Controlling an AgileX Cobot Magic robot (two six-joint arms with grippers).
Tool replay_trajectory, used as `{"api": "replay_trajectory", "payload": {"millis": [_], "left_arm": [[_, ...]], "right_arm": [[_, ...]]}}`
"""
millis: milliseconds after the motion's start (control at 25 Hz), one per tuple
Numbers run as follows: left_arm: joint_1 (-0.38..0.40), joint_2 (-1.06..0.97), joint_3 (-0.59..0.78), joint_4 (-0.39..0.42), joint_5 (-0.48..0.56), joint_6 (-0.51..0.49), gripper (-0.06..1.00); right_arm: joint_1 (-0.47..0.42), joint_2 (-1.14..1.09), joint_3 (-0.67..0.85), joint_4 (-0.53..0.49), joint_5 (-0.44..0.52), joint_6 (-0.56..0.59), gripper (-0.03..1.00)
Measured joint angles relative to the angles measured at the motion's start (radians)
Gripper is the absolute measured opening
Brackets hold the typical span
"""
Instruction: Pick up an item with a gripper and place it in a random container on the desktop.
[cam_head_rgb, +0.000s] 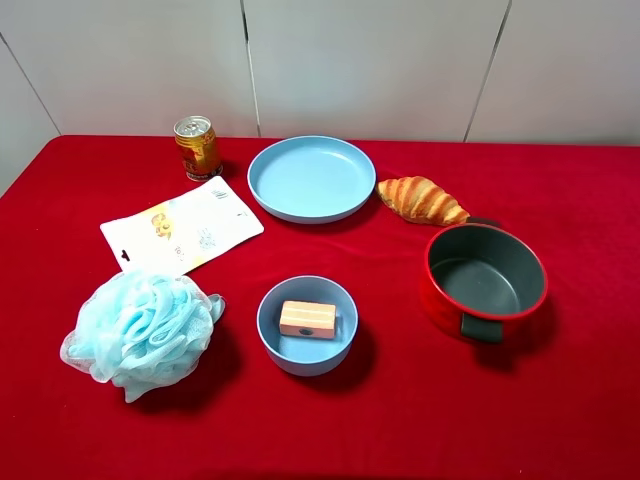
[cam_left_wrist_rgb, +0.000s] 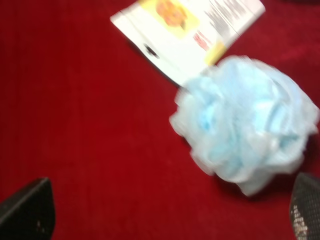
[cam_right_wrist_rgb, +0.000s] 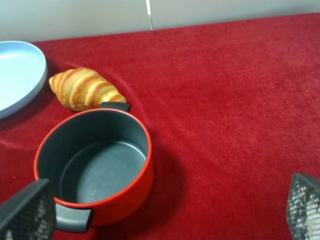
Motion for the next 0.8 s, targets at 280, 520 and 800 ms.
{"api": "replay_trajectory", "payload": {"millis": [280, 520, 800], "left_arm": [[0.034, -0.074, 0.003, -0.018, -0.005, 0.026, 0.93], [0.034, -0.074, 0.004, -0.021, -0.005, 0.031, 0.93], [0.034, -0.074, 0.004, -0.021, -0.005, 0.031, 0.93]], "right_arm": [[0.0, 0.0, 0.0, 0.0, 0.0, 0.0, 0.69], [0.0, 0.0, 0.0, 0.0, 0.0, 0.0, 0.69], [0.0, 0.0, 0.0, 0.0, 0.0, 0.0, 0.69]]}}
